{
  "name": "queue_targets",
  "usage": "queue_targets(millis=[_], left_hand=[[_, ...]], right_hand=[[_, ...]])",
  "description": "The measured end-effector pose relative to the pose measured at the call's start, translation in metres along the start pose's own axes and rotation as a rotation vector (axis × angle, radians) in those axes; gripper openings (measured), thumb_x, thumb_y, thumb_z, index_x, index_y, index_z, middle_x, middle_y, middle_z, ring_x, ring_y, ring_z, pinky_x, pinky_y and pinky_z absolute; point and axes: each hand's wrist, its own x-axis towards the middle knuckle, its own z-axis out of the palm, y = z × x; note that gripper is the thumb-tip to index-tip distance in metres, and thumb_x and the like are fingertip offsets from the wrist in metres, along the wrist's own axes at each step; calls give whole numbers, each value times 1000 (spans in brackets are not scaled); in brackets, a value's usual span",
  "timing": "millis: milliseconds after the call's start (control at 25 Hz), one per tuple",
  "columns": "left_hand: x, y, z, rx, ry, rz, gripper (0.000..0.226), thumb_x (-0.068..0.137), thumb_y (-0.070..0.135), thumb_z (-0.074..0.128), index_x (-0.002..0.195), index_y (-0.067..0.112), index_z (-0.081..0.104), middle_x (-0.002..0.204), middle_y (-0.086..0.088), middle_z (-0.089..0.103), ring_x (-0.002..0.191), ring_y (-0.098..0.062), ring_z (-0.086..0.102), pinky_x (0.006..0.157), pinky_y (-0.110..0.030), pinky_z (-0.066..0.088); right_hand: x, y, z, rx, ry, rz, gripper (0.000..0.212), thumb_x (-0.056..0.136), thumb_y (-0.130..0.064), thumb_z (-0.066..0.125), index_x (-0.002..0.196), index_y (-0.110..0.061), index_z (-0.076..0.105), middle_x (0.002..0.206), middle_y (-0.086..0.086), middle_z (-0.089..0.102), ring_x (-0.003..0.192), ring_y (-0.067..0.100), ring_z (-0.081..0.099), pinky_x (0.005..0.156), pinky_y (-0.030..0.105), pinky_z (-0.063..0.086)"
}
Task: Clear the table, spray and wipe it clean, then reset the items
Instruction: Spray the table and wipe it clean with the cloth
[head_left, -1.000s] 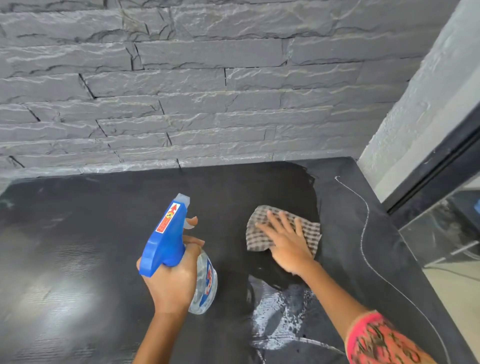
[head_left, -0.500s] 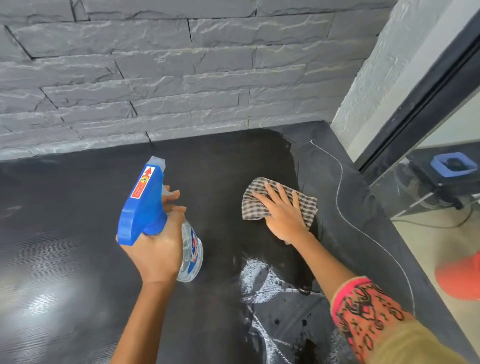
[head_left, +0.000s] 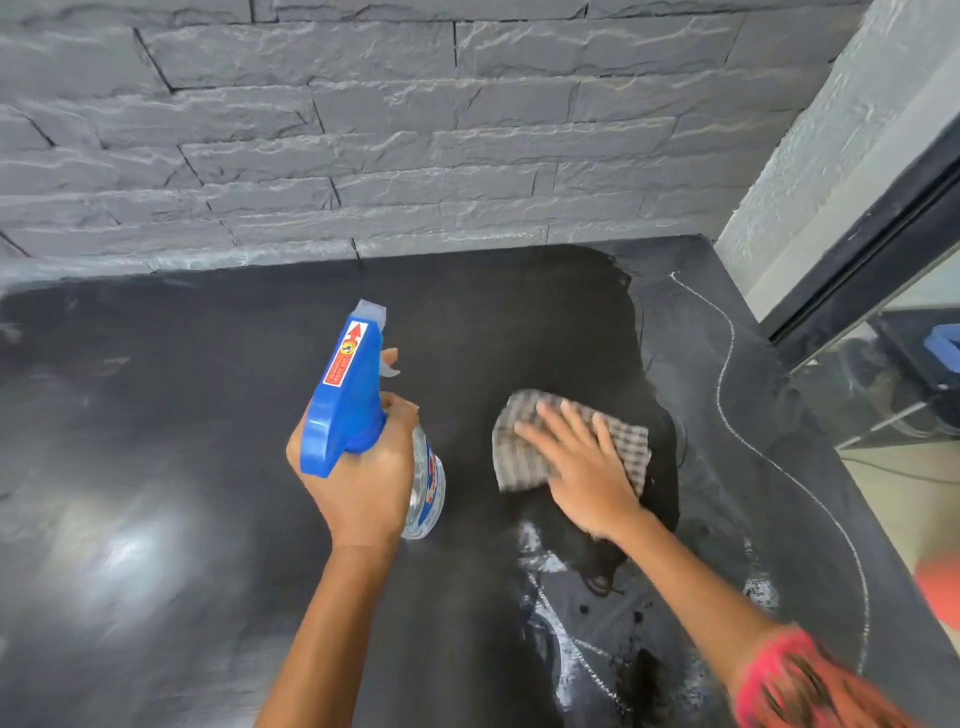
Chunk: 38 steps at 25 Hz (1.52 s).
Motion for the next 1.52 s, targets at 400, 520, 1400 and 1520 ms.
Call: queue_targets(millis=[400,520,1400,1520], left_hand=[[-56,11,-59,99,87,-2,16,67,8,54,72,22,59,58,10,61,54,-4,56,59,-14,48],[-77,13,-62,52,58,-5,17,67,2,55,69,18,59,53,17,59,51,0,57,55,-8,45],[-126,8,-68,-37,-65,80,28,71,-2,54,74,26,57,65,26,62,53,-3,49,56,-11,45],[-135,8,-68,-48,-89,109,32,72,-3,53,81,27,59,78,28,67,53,-3,50,57,-10,44]], right_hand=[[-27,-102,31,46,-42,-444,78,78,-11,54,144,-39,22,158,-4,8,145,22,-4,113,51,-12],[-63,-35,22,4,4,-284,90,73,-4,55,144,-44,16,158,-9,6,145,16,-4,114,49,-10],[-120,-9,-2,2,14,295,68,93,-26,44,146,-43,6,159,-2,-5,145,26,-10,112,55,-9],[-126,-57,14,43,-32,125,72,90,-26,47,145,-46,5,158,-3,-10,143,27,-16,110,56,-15]])
